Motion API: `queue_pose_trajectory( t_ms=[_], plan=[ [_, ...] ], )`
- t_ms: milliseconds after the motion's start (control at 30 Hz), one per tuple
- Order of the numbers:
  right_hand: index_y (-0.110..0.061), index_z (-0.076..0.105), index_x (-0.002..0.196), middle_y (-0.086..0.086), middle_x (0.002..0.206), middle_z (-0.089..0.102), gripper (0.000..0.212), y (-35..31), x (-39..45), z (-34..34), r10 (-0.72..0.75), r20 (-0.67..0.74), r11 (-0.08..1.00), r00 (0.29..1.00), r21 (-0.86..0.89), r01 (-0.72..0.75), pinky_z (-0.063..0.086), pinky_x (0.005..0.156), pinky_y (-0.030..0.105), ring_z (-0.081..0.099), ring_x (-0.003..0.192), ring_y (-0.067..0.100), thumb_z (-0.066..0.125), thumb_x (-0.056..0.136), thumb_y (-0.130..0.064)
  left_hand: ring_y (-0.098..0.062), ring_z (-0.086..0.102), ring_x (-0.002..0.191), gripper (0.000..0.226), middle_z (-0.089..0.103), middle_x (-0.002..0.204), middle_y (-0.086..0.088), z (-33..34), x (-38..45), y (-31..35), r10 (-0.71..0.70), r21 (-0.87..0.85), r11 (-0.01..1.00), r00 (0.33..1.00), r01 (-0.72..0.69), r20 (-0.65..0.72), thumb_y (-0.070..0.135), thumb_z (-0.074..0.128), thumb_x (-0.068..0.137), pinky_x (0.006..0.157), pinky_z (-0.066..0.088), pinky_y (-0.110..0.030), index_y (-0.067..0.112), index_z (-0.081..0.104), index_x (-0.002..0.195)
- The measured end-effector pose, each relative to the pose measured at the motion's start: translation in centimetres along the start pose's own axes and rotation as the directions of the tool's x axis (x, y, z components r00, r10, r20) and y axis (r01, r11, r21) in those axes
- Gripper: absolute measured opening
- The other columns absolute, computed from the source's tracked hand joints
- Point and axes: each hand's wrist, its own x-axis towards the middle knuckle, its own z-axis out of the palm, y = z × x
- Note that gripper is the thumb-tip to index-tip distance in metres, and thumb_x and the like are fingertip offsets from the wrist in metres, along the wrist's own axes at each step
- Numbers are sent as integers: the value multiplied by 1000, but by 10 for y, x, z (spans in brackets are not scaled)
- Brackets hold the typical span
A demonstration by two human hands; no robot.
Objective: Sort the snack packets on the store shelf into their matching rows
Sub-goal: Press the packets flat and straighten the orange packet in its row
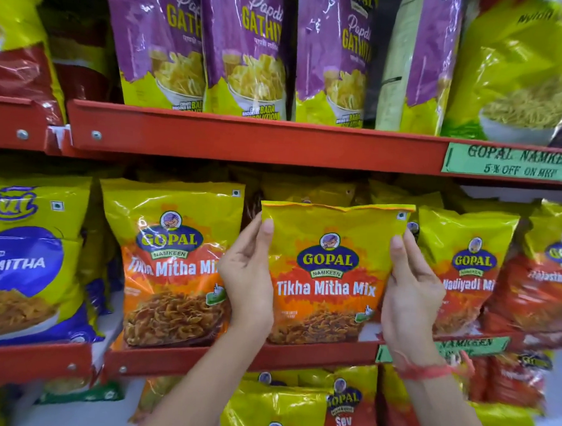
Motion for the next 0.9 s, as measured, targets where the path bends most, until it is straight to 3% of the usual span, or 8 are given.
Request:
queue_pose_trajectory(
  t_ms=[167,367,500,633,700,767,833,900],
  plan=[
    [-18,73,106,14,123,72,34,-10,-5,0,56,-87,991,995,128,-44,50,108,41,66,121,23,77,72,-22,8,71,87,12,77,78,21,5,-1,14,24,-36,999,999,-26,-45,21,70,80,77,53,-8,32,75,81],
    [-15,75,88,3,94,79,20,-17,12,4,95,-4,974,995,207,-92,62,87,28,76,91,12,78,69,-14,-13,64,93,29,74,100,-9,10,12,29,-45,-47,998,997,42,-67,30,69,78,107,44,-53,9,72,99],
    [-15,74,89,-3,82,81,22,-14,19,12,33,-21,991,999,127,-30,62,86,28,74,90,13,80,68,-19,-4,69,90,24,76,94,0,10,23,23,-38,21,999,998,39,-44,29,71,79,95,54,-33,13,73,97],
    [-18,69,119,-4,114,73,27,2,15,13,-264,-32,944,964,-215,251,53,99,28,67,110,0,66,93,-25,7,67,97,15,75,99,14,8,26,13,178,141,974,984,-179,25,22,64,90,82,52,-10,20,69,104],
    [-15,42,149,6,153,48,51,23,1,9,-492,158,709,856,-498,499,34,119,30,39,145,7,48,102,-34,-3,49,132,39,55,141,3,3,15,0,410,347,832,902,-432,140,25,53,97,108,41,-20,18,50,135],
    [-10,10,158,11,169,9,65,49,-15,0,-560,434,355,705,-644,678,7,128,38,4,157,19,32,105,-40,-19,17,151,56,16,163,-3,-6,-4,-25,568,571,491,739,-657,362,29,41,101,124,9,-38,14,21,152],
    [-10,-3,158,5,169,-11,67,75,-25,-14,-497,635,65,591,-652,755,-3,127,44,-8,156,21,21,106,-43,-20,-2,152,63,-7,164,-3,-21,-23,-56,509,624,165,608,-764,609,37,29,102,121,-9,-47,12,2,153],
    [-10,-4,158,3,169,-14,66,91,-23,-25,-431,720,-86,544,-633,770,-2,126,47,-8,156,21,17,106,-44,-15,-10,151,66,-16,163,-1,-36,-30,-85,372,605,-14,558,-796,742,44,22,101,122,-11,-47,12,-4,152]
  ],
)
